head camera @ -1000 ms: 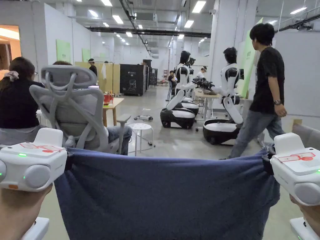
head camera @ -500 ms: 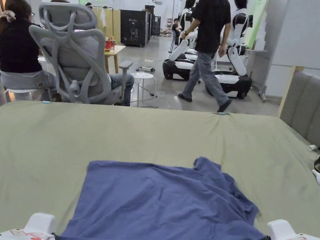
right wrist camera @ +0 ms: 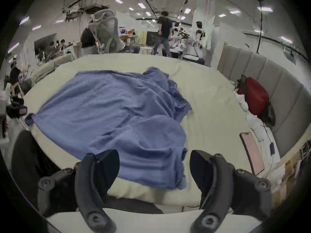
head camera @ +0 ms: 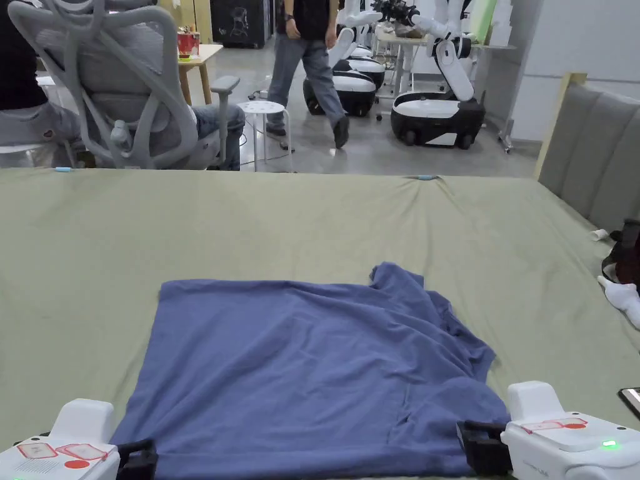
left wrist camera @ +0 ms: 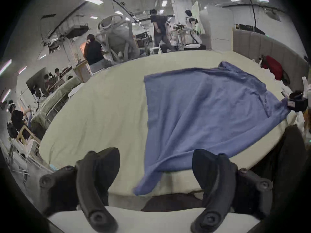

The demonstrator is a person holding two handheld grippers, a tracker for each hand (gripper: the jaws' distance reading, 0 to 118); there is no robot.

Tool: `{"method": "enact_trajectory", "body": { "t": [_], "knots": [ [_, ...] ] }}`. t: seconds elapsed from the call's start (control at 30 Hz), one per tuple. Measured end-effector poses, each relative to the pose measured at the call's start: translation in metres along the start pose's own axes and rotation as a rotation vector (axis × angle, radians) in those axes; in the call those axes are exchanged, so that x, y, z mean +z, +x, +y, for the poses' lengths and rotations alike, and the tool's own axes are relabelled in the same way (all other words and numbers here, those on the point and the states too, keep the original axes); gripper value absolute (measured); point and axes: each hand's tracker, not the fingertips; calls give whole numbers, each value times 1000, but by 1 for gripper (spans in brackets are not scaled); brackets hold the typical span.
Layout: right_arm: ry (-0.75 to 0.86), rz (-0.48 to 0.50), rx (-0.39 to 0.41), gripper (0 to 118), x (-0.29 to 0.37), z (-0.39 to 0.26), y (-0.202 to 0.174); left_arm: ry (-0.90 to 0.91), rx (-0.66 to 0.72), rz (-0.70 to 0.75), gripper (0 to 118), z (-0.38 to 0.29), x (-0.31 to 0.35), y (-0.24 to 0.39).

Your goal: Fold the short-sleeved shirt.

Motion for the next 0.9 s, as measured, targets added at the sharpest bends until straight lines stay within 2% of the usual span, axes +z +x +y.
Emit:
{"method": "enact_trajectory", "body": {
  "t": [0.03, 0.07, 0.1, 0.13, 0.17, 0.2, 0.27, 0.4, 0.5, 0.57, 0.6, 0.63, 0.67, 0.7, 0.73, 0.77, 0.9],
  "knots": [
    [31, 0, -22, 88, 6, 1, -6, 26, 20, -8, 76, 0, 5, 5],
    [61, 17, -41, 78, 11, 1, -9, 41, 31, -30, 65, -1, 9, 10],
    [90, 38, -63, 53, 17, 1, -14, 49, 39, -36, 47, -3, 11, 14],
    [124, 39, -89, 11, 21, 0, -20, 53, 44, -42, 18, -7, 13, 18],
    [144, 29, -101, 0, 24, -1, -25, 48, 41, -38, 0, -10, 14, 21],
    [160, 17, -102, 0, 26, -2, -31, 49, 35, -31, 0, -15, 15, 23],
    [165, 55, -103, 0, 31, -5, -38, 43, 36, -18, 0, -28, 17, 18],
    [160, 62, -97, 0, 29, -8, -50, -97, 40, -5, 0, -52, 13, 0],
    [137, 71, -90, 0, 21, -8, -52, -123, 109, -2, 0, -66, 8, -21],
    [130, 81, -108, 0, 17, -9, -49, -121, 131, 4, 14, -67, 3, -30],
    [128, 96, -131, 0, 15, -7, -48, -117, 133, 5, 14, -67, 0, -34],
    [126, 95, -135, 0, 14, -6, -46, -114, 129, 6, 61, -66, -6, -36],
    [125, 90, -131, 0, 13, -5, -46, -107, 115, 14, 96, -62, -10, -36],
    [125, 82, -127, 0, 13, -4, -45, -100, 91, 12, 116, -60, -15, -38],
    [125, 80, -126, 0, 12, -2, -44, -93, 71, -10, 113, -58, -20, -40],
    [125, 79, -128, 0, 12, 0, -41, -123, 70, -29, 103, -55, -30, -43],
    [120, 66, -133, 0, 12, 3, -35, -202, 80, -58, 47, -46, -61, -52]
  ]
}}
